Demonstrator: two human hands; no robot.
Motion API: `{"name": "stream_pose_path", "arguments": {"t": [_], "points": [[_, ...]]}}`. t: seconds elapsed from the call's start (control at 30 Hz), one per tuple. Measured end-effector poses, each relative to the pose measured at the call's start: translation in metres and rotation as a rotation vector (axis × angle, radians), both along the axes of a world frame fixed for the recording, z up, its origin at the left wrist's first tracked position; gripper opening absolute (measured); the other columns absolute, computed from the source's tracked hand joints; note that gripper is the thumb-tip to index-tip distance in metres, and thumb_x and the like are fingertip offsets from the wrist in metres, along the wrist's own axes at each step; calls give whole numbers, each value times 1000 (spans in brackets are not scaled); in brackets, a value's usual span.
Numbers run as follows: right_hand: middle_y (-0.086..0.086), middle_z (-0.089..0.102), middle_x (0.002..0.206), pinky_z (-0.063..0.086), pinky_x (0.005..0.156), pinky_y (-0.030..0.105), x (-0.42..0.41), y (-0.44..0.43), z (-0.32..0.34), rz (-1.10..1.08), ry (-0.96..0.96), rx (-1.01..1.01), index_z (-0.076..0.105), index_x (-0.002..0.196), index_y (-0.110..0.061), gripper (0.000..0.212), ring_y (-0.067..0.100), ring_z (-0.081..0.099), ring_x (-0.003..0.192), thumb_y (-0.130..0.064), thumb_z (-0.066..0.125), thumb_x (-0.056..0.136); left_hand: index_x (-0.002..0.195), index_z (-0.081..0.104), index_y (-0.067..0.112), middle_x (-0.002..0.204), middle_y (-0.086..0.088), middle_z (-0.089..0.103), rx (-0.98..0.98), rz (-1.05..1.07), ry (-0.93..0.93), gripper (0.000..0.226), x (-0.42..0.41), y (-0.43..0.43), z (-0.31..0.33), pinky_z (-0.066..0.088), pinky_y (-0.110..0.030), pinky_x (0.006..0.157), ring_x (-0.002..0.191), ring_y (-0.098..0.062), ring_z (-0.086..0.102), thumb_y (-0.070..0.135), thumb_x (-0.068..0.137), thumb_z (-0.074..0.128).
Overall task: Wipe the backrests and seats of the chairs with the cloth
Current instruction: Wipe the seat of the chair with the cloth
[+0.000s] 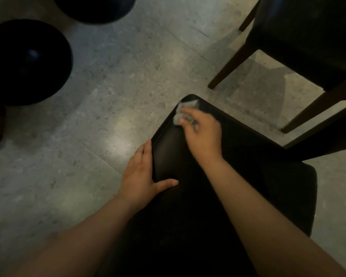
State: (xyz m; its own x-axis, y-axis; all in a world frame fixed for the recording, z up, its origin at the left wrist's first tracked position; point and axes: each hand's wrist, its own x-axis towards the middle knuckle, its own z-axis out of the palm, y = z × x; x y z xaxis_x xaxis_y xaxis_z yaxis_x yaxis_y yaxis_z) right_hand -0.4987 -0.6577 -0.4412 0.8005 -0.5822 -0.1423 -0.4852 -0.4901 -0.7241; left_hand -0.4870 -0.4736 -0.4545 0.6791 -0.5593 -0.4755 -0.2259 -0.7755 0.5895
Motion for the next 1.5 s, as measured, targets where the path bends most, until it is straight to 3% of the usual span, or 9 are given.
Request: {"name": "stream_pose_path", "arguments": {"t": [0.1,0.2,0.4,0.53,0.67,0.9,1.07,1.27,1.5], "points": [[-17,63,115,45,89,15,-8,8,4,159,-4,112,64,119,-37,32,-2,56,105,-28,64,88,154,-5,22,161,-3,9,2,-5,1,129,0,0,-1,22,-39,119,145,-22,16,73,62,68],[-29,55,107,47,83,15,16,-22,14,-45,-24,70,62,120,-38,31,-9,54,94,-27,62,91,154,-6,25,161,0,8,4,3,8,128,1,1,-2,21,-39,119,146,-20,15,79,60,63],[2,62,124,39,90,20,49,-43,10,-53,108,-116,61,128,-20,32,13,56,112,-27,54,98,154,-7,27,162,3,5,-5,9,15,126,0,2,-2,21,-39,119,146,-19,13,77,62,65],[-2,61,124,30,79,8,22,-20,8,72,83,-178,61,126,-29,32,-2,45,99,-32,58,94,154,-7,25,162,2,5,-3,11,13,127,-1,1,1,20,-40,119,146,-19,12,74,64,68],[-7,65,117,43,87,19,8,-4,10,309,125,-15,65,120,-35,30,3,55,102,-35,62,91,155,-7,23,162,0,4,5,7,15,127,-1,0,2,19,-39,120,147,-19,11,71,65,70],[-1,64,118,46,85,23,47,-26,14,67,102,-150,62,125,-24,30,9,59,103,-30,56,96,154,-6,25,162,1,6,11,6,21,126,0,0,1,23,-43,119,146,-19,13,71,65,70],[-11,68,108,50,87,26,27,11,11,350,154,-21,67,116,-27,24,4,60,98,-30,60,93,155,-5,22,161,-1,7,15,-2,2,126,-1,-1,2,23,-41,118,146,-20,15,70,65,70],[-17,62,114,49,74,11,-22,-27,26,-214,-50,150,65,115,-37,24,-6,58,99,-30,60,92,155,-4,24,161,0,9,19,5,12,126,0,0,3,25,-43,117,144,-22,19,71,63,70],[-13,58,124,35,71,-4,-59,-43,17,-372,-2,64,61,125,-29,31,-12,49,101,-29,58,95,154,-4,25,161,-1,10,38,7,15,127,0,-2,4,26,-44,117,144,-23,19,72,63,70]]}}
